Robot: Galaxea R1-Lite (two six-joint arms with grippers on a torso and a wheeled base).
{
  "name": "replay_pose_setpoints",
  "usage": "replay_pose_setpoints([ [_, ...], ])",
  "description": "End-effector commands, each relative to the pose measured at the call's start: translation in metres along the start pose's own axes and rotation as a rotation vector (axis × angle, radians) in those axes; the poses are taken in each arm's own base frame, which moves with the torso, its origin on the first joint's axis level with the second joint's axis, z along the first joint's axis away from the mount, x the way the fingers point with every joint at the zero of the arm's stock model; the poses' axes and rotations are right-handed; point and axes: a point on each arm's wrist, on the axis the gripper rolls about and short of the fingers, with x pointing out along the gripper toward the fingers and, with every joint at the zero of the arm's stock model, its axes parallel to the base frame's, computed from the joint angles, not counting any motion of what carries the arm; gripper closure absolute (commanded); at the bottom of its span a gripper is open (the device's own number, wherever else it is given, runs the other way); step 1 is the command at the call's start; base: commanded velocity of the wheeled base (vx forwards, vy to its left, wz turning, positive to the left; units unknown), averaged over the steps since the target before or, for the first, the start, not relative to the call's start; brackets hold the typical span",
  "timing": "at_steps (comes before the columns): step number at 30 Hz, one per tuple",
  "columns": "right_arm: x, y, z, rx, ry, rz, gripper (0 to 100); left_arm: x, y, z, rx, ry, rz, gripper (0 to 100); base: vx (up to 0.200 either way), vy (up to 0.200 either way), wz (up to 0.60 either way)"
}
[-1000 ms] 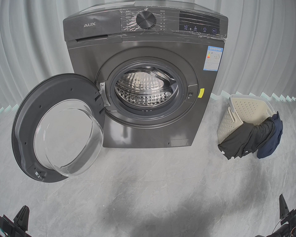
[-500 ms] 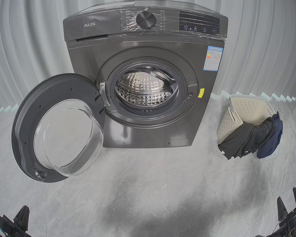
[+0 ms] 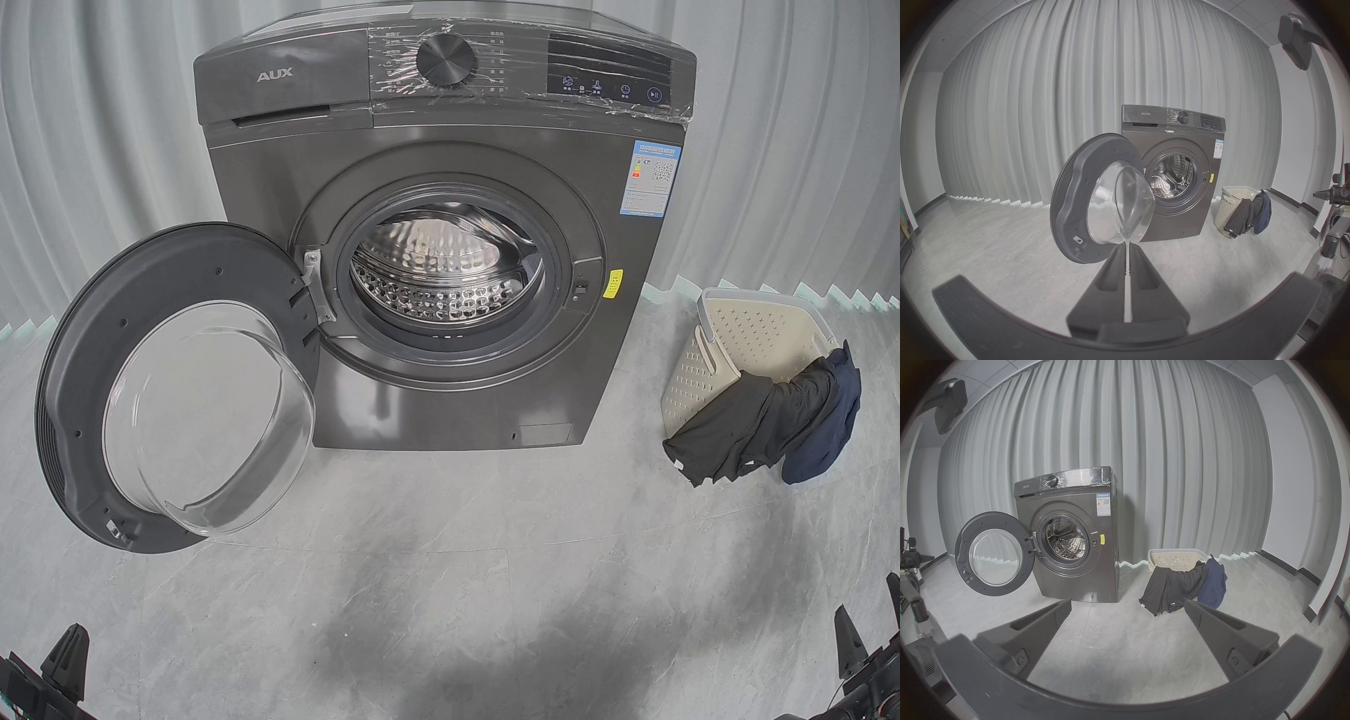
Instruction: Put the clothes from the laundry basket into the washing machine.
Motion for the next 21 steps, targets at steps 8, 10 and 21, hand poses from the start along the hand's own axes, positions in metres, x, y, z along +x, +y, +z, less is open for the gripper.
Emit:
replay_pose_setpoints([
  [8,0.0004,0.0,-0.0047,0.0,0.006,0.002,0,-0.0002,0.0,-0.0049,-0.001,-0.002,0.001,100,0.0,-0.2,0.0],
  [10,0.0004,0.0,-0.0047,0.0,0.006,0.001,0,-0.0002,0.0,-0.0049,0.0,-0.002,0.001,100,0.0,-0.2,0.0],
  [21,0.0004,0.0,-0.0047,0.0,0.006,0.002,0,-0.0002,0.0,-0.0049,0.0,-0.002,0.001,100,0.0,-0.2,0.0],
])
